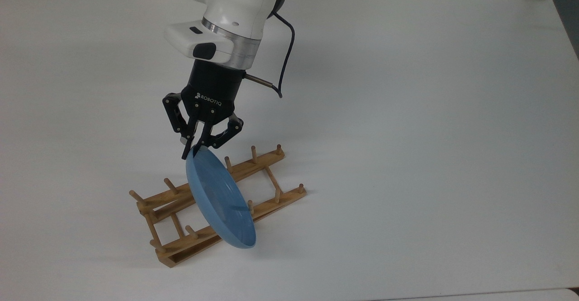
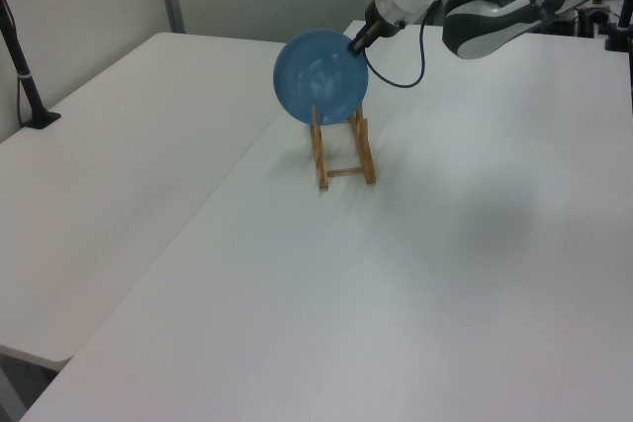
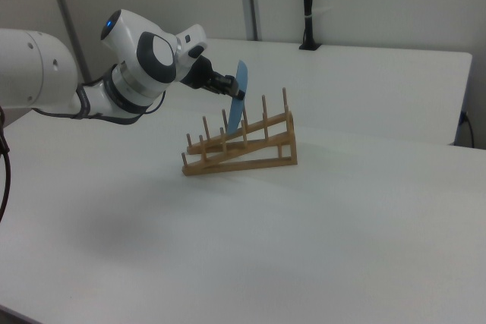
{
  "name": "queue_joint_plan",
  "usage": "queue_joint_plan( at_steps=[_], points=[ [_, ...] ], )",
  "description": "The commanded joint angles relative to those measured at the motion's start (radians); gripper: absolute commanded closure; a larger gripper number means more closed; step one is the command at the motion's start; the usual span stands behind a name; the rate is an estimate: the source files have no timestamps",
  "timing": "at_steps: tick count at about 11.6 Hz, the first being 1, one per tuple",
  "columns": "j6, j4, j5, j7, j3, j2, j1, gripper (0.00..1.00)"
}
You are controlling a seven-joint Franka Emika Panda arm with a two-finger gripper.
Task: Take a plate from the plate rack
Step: 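Close the gripper on the blue plate's rim, then lift the blue plate up and out of the wooden rack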
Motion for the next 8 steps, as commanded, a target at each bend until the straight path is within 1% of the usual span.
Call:
queue_joint_plan(
  at_steps=[1,4,7,8],
  points=[
    [0.019,0.006,-0.031,0.026,-0.008,-0.021,-0.013,0.98],
    [0.016,-0.003,-0.01,0.024,-0.003,-0.096,-0.05,0.98],
    [0.001,-0.021,0.105,-0.002,-0.003,-0.133,-0.066,0.98],
    [-0.048,-0.027,0.154,-0.011,-0.003,-0.152,-0.07,0.98]
  ],
)
